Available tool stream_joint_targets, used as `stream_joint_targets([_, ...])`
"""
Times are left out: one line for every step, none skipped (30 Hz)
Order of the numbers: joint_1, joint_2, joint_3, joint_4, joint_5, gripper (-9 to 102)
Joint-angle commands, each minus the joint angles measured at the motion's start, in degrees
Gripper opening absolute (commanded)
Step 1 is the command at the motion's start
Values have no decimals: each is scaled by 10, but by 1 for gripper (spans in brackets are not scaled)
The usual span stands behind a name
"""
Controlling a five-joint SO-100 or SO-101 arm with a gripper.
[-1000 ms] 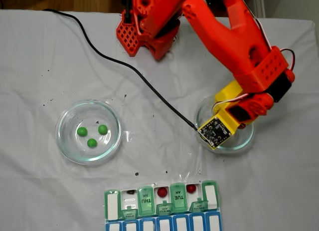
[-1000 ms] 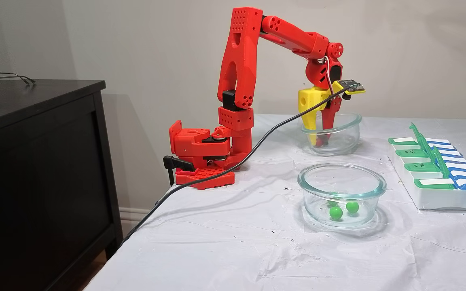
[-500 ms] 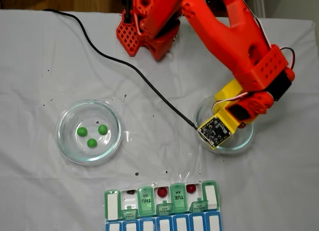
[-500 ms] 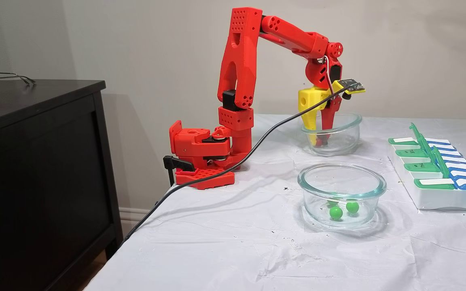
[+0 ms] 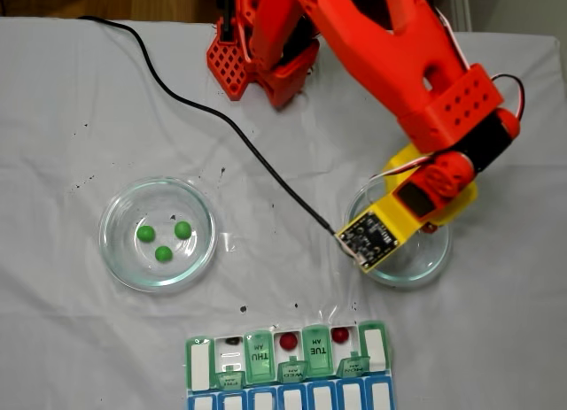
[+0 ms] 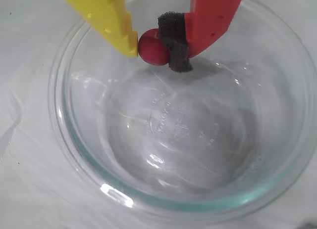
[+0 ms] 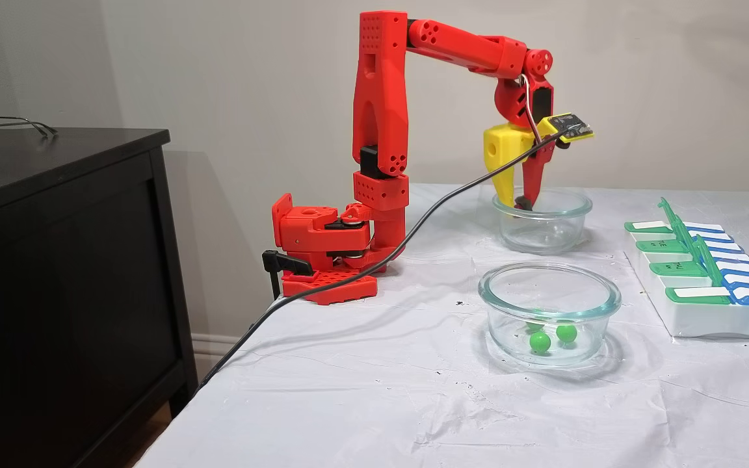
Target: Sort medicines into box.
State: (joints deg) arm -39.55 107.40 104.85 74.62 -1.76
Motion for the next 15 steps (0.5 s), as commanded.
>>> stream_joint_targets([33,83,-66,-15,-4,0])
stream_joint_targets([42,89,-73,-18,-4,0])
stream_joint_targets([52,96,-81,-22,-5,0])
stream_joint_targets([64,103,-91,-25,-7,0])
stream_joint_targets([75,110,-101,-27,-11,0])
stream_joint_targets([90,118,-112,-33,-17,0])
stream_joint_targets([101,123,-118,-35,-23,0])
stream_joint_targets([114,130,-120,-44,-32,0])
stream_joint_targets([130,137,-119,-57,-38,0])
stream_joint_targets([146,143,-115,-69,-47,0])
stream_joint_targets([162,150,-107,-81,-57,0])
stream_joint_targets([179,159,-95,-91,-72,0])
stream_joint_targets([194,169,-82,-99,-91,0])
stream_joint_targets([210,176,-71,-102,-111,0])
stream_joint_targets([233,182,-62,-107,-130,0])
